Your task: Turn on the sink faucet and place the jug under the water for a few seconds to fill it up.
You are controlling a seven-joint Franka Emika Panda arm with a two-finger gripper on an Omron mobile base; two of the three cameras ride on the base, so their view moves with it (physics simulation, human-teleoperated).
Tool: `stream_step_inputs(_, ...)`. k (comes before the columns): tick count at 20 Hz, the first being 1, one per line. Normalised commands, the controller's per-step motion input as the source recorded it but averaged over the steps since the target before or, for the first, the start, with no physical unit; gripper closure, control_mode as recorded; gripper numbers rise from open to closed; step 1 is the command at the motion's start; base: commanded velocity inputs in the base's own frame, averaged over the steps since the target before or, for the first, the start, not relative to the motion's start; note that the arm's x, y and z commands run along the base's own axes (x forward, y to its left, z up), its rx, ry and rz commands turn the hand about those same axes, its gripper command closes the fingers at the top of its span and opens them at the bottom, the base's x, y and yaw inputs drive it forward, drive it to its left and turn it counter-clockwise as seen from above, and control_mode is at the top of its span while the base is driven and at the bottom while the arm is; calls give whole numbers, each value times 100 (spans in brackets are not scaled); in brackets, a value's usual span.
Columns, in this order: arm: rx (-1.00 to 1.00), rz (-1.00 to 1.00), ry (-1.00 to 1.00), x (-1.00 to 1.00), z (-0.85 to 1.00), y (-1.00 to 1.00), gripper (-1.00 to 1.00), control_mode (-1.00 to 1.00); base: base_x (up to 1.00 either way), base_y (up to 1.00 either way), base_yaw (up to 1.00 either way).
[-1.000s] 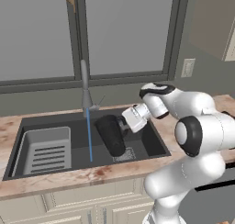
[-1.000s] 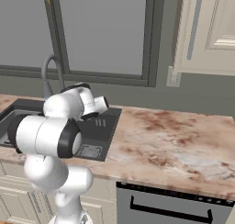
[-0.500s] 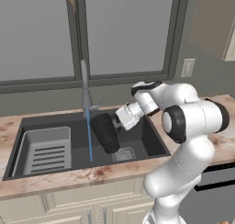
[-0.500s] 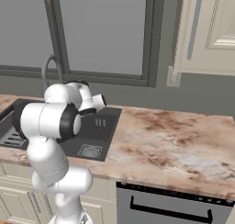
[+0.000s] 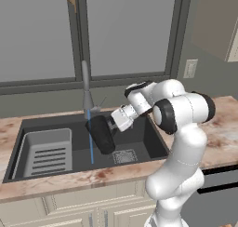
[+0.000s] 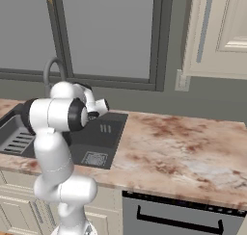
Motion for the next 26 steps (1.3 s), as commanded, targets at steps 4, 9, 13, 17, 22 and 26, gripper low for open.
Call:
stream_step_inputs(4, 0, 2, 0, 37, -26, 10, 100, -100, 0, 0, 0)
stream_step_inputs(9, 0, 2, 0, 40, -23, 4, 100, -100, 0, 0, 0)
stream_step_inputs(13, 0, 2, -1, 40, -19, 0, 100, -100, 0, 0, 0)
stream_step_inputs(17, 0, 3, -6, 33, -16, 8, 100, -100, 0, 0, 0)
stream_step_inputs(22, 0, 5, -13, 8, -9, 27, 100, -100, 0, 0, 0)
stream_step_inputs(26, 0, 7, -17, 0, -5, 32, 100, -100, 0, 0, 0)
